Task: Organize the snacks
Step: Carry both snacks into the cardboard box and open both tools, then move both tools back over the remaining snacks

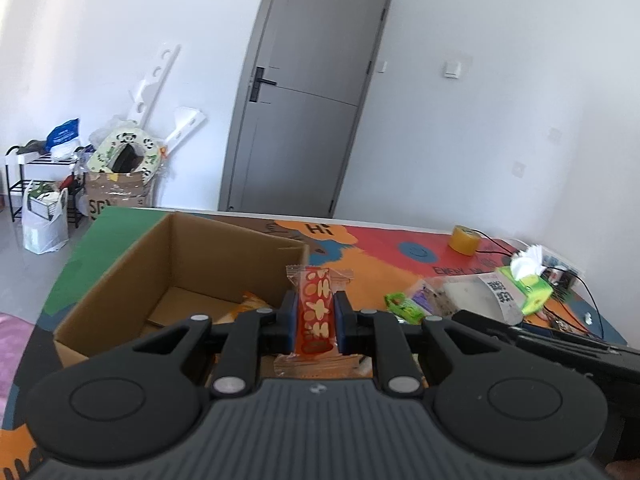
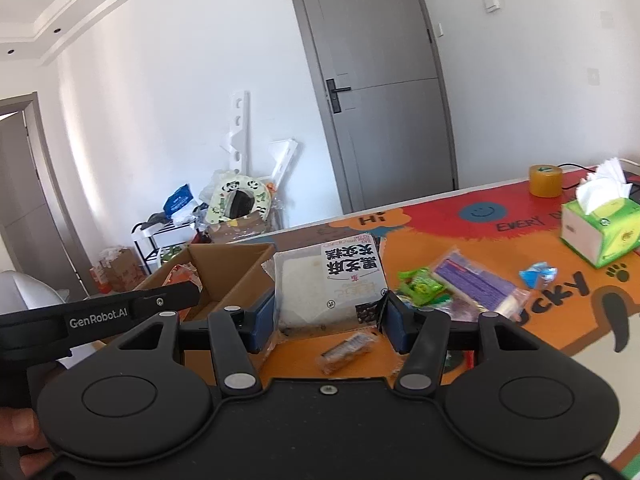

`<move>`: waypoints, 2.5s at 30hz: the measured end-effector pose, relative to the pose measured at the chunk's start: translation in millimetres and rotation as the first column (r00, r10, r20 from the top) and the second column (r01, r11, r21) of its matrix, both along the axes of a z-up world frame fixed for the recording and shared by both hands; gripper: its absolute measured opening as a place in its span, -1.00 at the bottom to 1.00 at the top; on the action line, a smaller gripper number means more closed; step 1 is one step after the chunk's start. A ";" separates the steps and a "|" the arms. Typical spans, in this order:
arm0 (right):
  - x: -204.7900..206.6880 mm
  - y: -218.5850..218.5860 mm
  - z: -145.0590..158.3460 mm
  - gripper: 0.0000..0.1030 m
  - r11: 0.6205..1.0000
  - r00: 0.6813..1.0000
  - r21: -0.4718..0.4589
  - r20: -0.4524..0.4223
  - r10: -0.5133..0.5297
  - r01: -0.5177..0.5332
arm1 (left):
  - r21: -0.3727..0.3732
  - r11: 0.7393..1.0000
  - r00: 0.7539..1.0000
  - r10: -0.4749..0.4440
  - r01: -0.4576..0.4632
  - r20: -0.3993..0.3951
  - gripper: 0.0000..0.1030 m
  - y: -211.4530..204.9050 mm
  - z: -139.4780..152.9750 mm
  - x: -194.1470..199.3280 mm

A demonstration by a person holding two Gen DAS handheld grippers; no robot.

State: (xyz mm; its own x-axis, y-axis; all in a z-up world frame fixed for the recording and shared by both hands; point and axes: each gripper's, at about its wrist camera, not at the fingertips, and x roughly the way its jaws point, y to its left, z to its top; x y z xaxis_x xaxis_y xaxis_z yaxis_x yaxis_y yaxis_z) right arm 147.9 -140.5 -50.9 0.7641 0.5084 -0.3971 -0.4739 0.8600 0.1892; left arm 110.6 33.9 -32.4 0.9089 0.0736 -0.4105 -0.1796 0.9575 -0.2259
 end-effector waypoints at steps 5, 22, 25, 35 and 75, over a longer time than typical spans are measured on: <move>2.1 13.2 0.0 0.06 1.000 1.000 -0.002 0.007 0.021 -0.020 | -0.017 0.999 0.999 0.038 -0.038 -0.007 -0.67 16.2 -3.3 1.1; 14.3 55.3 -3.8 0.06 0.996 0.996 -0.012 -0.003 0.093 -0.093 | -0.058 0.992 0.992 0.106 -0.110 -0.064 -0.60 58.0 -19.8 4.0; 16.0 61.4 -4.4 0.06 0.994 0.994 -0.012 -0.010 0.107 -0.107 | -0.062 0.990 0.991 0.120 -0.124 -0.054 -0.59 63.3 -15.2 -0.8; 19.7 88.5 -4.1 0.06 0.987 0.986 0.006 -0.037 0.162 -0.162 | -0.085 0.979 0.983 0.181 -0.183 -0.035 -0.53 83.3 -7.1 -15.5; -4.2 -67.2 -15.7 1.00 0.991 0.985 0.023 -0.113 -0.127 0.131 | -0.047 0.999 1.000 0.008 -0.009 -0.019 0.75 -27.1 -3.2 -6.7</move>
